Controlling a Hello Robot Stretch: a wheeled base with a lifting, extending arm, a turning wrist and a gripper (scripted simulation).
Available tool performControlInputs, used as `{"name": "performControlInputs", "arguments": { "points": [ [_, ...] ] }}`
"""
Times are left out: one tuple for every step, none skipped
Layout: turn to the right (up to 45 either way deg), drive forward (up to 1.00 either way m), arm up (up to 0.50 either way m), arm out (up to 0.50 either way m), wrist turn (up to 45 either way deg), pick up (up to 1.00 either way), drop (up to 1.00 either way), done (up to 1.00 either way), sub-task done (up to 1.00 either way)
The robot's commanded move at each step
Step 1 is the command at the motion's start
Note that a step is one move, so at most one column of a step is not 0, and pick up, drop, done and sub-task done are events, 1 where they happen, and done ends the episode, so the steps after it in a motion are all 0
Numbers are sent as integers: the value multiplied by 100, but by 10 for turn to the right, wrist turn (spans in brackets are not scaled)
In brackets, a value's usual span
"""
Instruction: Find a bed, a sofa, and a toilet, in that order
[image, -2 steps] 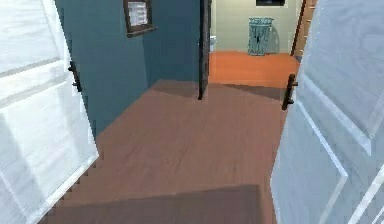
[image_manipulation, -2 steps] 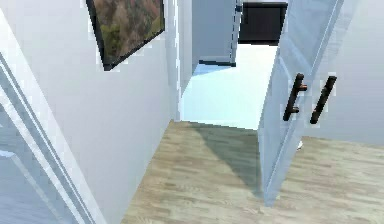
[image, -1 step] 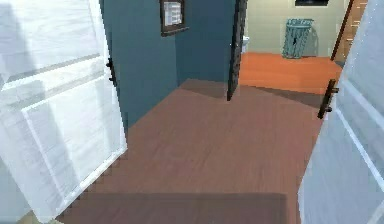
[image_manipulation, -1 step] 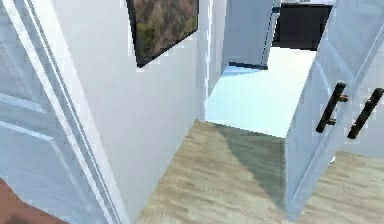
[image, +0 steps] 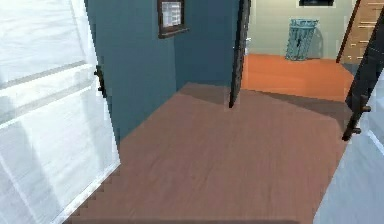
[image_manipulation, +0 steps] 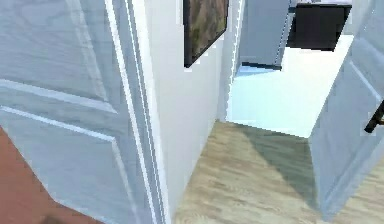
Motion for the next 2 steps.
{"name": "performControlInputs", "arguments": {
  "points": [
    [90, 0, 0, 0, 0, 0, 0, 0, 0],
    [0, 100, 0, 0, 0, 0, 0, 0, 0]
  ]
}}
